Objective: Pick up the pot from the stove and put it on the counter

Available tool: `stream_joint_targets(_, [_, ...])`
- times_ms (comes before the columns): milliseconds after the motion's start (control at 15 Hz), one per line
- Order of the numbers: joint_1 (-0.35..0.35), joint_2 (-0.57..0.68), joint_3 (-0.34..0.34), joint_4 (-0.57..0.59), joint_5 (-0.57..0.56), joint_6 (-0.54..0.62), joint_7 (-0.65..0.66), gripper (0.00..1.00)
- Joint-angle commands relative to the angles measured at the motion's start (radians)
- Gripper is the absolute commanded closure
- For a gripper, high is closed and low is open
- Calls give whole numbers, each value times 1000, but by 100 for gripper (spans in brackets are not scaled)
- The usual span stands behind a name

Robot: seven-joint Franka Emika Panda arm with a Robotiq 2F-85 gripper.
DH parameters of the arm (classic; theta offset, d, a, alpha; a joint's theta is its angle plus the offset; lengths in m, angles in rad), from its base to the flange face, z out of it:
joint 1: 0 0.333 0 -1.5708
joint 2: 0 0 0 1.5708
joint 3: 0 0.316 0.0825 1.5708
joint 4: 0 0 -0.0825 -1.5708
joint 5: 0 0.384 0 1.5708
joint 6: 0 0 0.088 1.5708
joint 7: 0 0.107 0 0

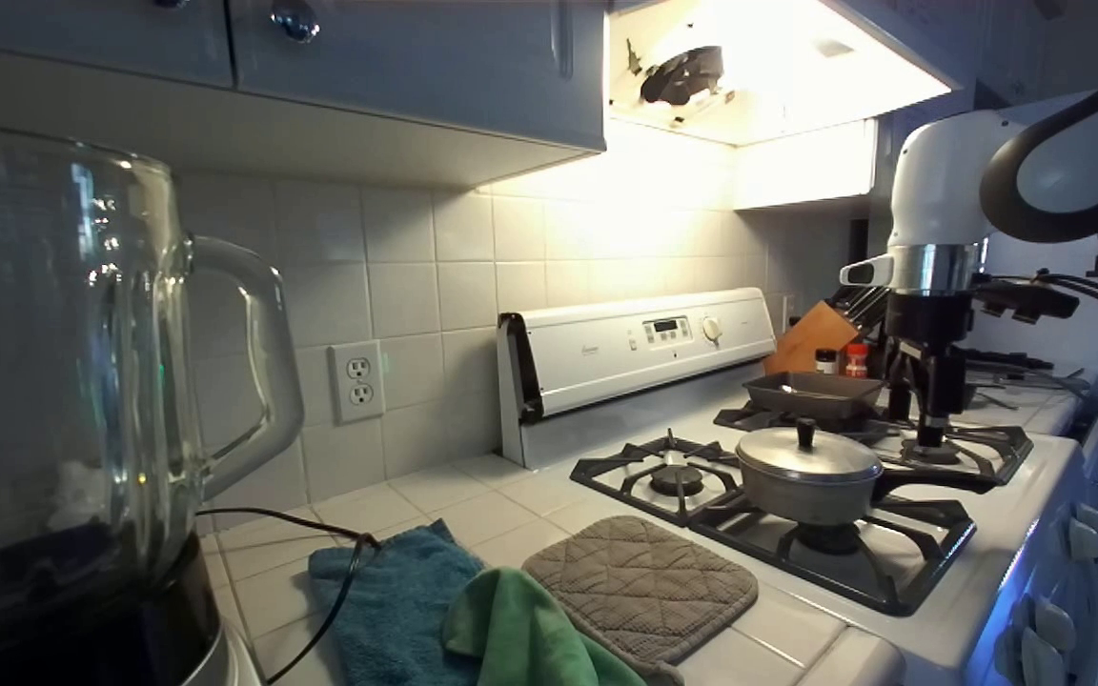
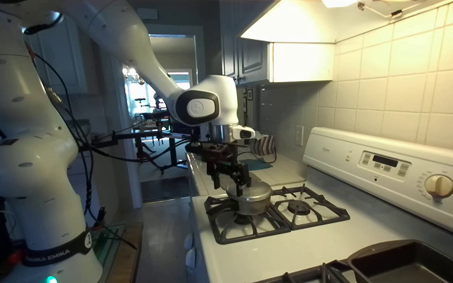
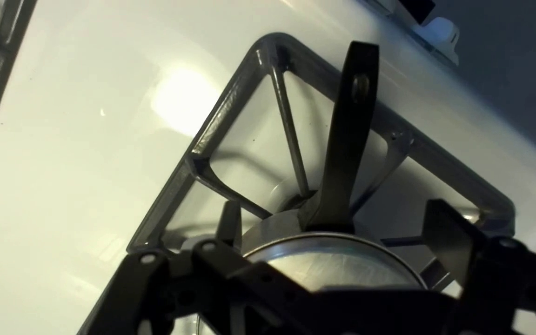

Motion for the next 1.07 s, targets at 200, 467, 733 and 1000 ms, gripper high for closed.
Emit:
stream_joint_targets(200, [4, -6, -5, -70, 76, 81, -38, 0])
stream_joint_targets(467, [12, -10, -17, -109, 130, 152, -92, 0])
stream_joint_targets(733, [19, -14, -23, -131, 159, 206, -121, 0])
stream_joint_targets(1000, [39, -15, -36, -144, 217, 260, -171, 0])
